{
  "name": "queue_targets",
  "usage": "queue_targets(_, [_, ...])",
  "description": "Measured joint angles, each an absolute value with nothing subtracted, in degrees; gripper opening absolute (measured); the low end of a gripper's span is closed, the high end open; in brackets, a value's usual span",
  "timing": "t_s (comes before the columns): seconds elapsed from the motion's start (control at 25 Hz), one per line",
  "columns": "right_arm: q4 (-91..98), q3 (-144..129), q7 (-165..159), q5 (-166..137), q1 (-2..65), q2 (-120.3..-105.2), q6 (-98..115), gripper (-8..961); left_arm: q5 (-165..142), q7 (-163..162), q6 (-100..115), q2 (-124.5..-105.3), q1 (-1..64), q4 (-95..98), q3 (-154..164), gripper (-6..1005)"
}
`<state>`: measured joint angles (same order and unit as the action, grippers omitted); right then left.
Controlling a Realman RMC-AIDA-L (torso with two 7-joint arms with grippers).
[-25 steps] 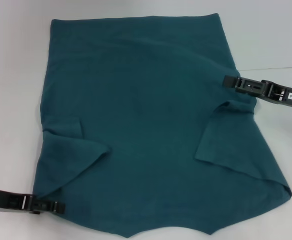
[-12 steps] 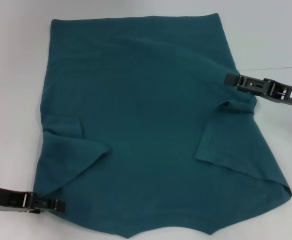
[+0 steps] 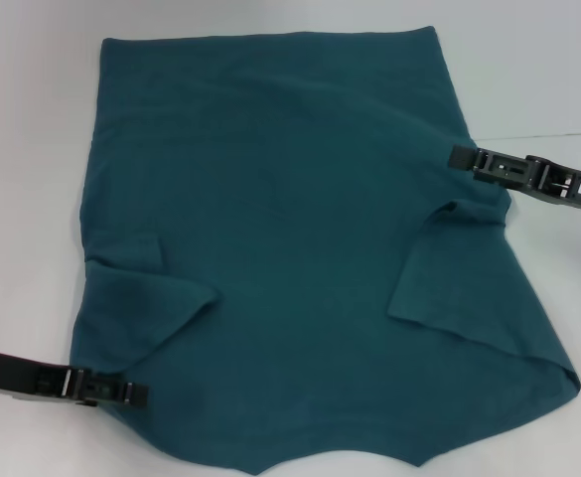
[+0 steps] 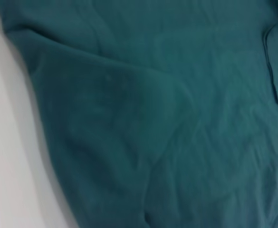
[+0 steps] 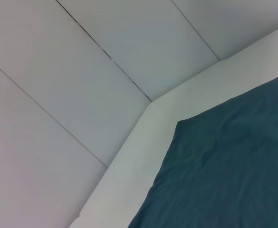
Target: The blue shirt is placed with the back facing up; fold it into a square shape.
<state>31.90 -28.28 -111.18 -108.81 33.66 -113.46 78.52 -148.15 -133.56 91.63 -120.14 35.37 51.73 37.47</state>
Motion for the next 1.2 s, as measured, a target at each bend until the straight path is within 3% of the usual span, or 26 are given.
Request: queue_targets(1.2, [31.90,-28.04,-111.20,-108.80,33.40,-113.37,78.66,916,-151.61,-136.29,90.22,-119.35,34.77,51.85,37.53,877])
